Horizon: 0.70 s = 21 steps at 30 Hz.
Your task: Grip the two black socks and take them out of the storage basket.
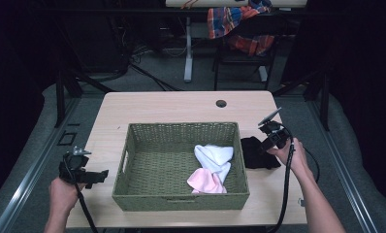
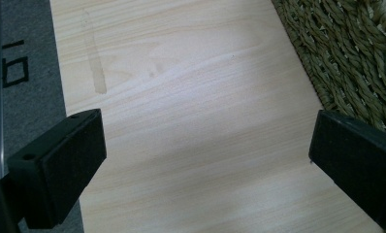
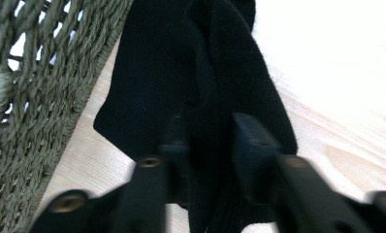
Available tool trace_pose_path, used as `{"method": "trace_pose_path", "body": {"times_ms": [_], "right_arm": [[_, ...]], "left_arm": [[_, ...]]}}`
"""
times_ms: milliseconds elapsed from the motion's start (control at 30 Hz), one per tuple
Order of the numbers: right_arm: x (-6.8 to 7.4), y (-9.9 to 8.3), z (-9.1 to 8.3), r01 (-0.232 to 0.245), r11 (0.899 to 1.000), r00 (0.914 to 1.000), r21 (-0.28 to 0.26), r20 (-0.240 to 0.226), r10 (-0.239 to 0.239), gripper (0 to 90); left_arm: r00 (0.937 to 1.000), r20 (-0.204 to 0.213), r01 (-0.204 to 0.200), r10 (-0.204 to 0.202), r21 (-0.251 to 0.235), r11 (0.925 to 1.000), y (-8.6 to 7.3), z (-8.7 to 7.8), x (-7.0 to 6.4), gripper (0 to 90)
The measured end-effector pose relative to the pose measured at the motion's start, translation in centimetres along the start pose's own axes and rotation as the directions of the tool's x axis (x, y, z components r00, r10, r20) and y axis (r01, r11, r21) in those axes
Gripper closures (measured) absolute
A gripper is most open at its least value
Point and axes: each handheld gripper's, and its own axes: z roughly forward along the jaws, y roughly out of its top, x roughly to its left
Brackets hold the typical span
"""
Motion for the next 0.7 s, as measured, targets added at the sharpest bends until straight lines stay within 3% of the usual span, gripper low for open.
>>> {"method": "trace_pose_path", "body": {"times_ms": [100, 267, 400, 567, 700], "right_arm": [[-0.1, -0.2, -1.1, 0.004, 1.000, 1.0000, -0.019, 0.003, -0.004, 40.8], [-0.3, -1.5, -3.8, -0.003, 0.994, 0.9991, -0.105, -0.042, -0.001, 15.3], [-0.3, -3.1, -5.9, -0.001, 0.988, 0.9979, -0.157, -0.064, -0.009, 4.4], [-0.3, -5.8, -7.1, -0.016, 0.979, 0.9977, -0.203, -0.067, 0.003, 1.4], [-0.5, -7.8, -6.8, -0.004, 0.981, 0.9979, -0.192, -0.064, -0.009, 0.8]], "left_arm": [[1.0000, 0.001, 0.000, 0.000, 0.000, 1.0000, 0.0, 0.0, 0.1, 0.2], [1.0000, -0.001, 0.001, -0.001, -0.005, 1.0000, 0.0, -0.1, 0.0, 0.2], [1.0000, -0.003, 0.001, -0.001, -0.006, 1.0000, 0.0, -0.2, 0.1, 0.2], [1.0000, -0.005, 0.000, 0.000, -0.007, 1.0000, 0.0, -0.2, 0.1, 0.2], [1.0000, -0.005, -0.003, 0.003, -0.005, 1.0000, 0.1, -0.1, 0.0, 0.2]]}}
